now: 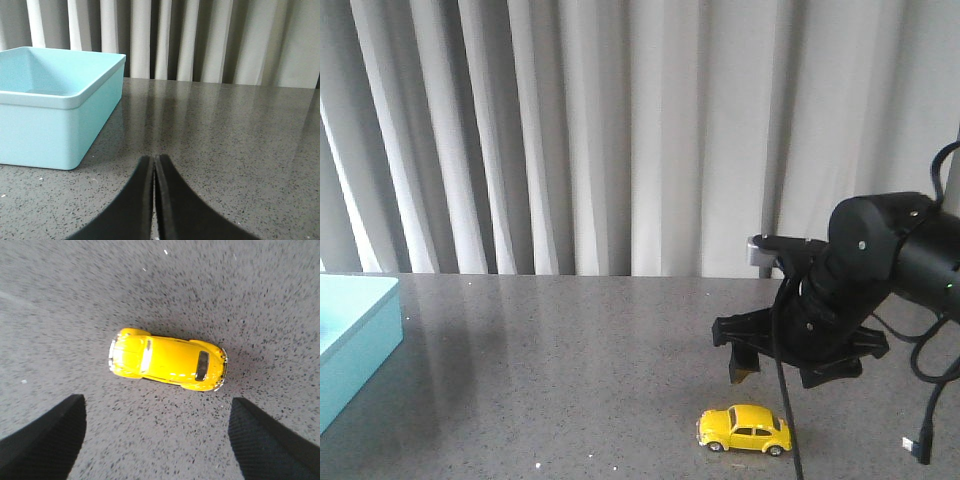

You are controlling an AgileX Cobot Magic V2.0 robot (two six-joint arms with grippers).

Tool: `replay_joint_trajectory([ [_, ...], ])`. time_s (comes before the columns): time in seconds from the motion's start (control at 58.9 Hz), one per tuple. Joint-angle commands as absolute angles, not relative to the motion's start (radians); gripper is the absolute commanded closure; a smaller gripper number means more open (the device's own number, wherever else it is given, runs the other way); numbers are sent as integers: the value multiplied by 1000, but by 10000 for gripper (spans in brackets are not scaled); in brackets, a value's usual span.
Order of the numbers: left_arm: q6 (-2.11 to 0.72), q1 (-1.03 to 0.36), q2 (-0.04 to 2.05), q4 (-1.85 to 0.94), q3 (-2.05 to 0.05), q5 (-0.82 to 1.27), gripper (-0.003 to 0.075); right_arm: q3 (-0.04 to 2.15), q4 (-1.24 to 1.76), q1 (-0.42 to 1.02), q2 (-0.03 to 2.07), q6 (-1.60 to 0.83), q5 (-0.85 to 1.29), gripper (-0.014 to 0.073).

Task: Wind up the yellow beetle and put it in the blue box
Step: 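Lower the open right gripper over the yellow car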

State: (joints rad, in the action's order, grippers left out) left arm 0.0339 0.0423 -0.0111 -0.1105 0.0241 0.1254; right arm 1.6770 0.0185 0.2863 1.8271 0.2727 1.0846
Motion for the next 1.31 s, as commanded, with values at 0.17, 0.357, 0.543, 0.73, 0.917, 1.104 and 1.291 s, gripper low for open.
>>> replay_joint_trajectory([
  [0.17,41,38,-27,-119,11,49,726,1728,-22,286,1881,301,1039,25],
  [0.357,41,38,-27,-119,11,49,726,1776,-15,286,1926,333,1039,25],
  [0.543,41,38,-27,-119,11,49,726,1789,-21,286,1958,345,1041,25],
  [0.73,41,38,-27,-119,11,49,726,1789,-31,286,1987,346,1044,36],
  [0.917,41,38,-27,-119,11,49,726,1789,-30,286,1996,356,1035,69],
  [1.104,41,38,-27,-119,11,49,726,1789,-35,285,2017,356,1046,123],
  [1.291,41,38,-27,-119,11,49,726,1786,-42,285,2036,355,1066,151],
])
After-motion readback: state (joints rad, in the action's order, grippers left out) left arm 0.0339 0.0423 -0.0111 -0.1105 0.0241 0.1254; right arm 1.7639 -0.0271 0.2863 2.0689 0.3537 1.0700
